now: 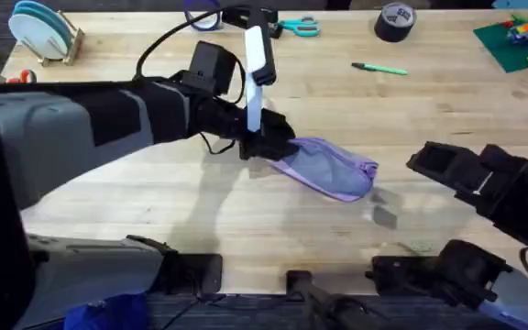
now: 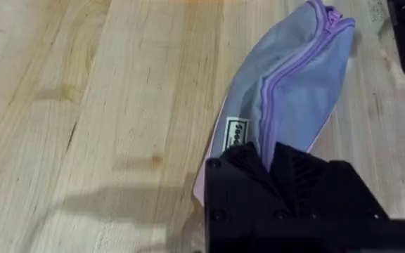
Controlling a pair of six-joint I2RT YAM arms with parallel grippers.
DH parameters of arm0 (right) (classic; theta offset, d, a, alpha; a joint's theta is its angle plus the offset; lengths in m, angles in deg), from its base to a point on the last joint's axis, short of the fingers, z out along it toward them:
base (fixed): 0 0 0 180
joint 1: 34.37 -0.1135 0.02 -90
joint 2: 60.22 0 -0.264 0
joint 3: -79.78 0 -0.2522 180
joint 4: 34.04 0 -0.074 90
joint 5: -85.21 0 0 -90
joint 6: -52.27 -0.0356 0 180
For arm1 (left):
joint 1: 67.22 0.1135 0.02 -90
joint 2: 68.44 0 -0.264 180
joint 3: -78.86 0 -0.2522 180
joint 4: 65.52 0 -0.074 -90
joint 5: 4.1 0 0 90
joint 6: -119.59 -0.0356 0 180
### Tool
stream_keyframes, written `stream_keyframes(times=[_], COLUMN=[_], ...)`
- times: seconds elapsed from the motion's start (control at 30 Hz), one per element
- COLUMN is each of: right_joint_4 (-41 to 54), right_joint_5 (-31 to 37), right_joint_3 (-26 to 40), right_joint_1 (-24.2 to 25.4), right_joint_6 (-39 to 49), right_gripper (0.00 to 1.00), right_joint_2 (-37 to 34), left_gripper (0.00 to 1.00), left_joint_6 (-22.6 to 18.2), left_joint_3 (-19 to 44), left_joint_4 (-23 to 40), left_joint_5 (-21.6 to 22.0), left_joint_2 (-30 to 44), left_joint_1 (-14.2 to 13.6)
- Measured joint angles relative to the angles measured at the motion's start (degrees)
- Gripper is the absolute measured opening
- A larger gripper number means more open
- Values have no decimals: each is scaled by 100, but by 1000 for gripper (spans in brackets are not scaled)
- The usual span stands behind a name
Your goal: Unzip the bag, pick up the pens from the table one at a time and place them inside, then zip the bag closed.
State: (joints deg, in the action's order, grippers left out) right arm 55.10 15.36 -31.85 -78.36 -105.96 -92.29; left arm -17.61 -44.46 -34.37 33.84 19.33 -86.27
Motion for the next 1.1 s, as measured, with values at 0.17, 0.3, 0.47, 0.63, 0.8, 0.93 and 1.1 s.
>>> stream_keyframes(times=[0.17,0.3,0.47,0.63,0.8,0.93,1.1], right_joint_4=[4,2,-137,-469,-670,-973,-1393], right_joint_5=[10,43,65,67,63,60,54], right_joint_3=[0,0,-59,-316,-620,-878,-1207], right_joint_1=[0,0,0,0,0,0,0], right_joint_6=[15,70,74,72,-53,-114,-173], right_gripper=[996,996,995,996,996,996,996], right_joint_2=[0,0,0,0,0,0,0], left_gripper=[43,43,44,44,44,43,43], left_joint_6=[0,0,0,0,0,0,0], left_joint_3=[0,0,0,0,0,0,0], left_joint_4=[2,2,2,2,0,2,0], left_joint_5=[0,0,0,0,0,0,0], left_joint_2=[0,0,1,2,1,2,1], left_joint_1=[0,0,0,0,0,0,0])
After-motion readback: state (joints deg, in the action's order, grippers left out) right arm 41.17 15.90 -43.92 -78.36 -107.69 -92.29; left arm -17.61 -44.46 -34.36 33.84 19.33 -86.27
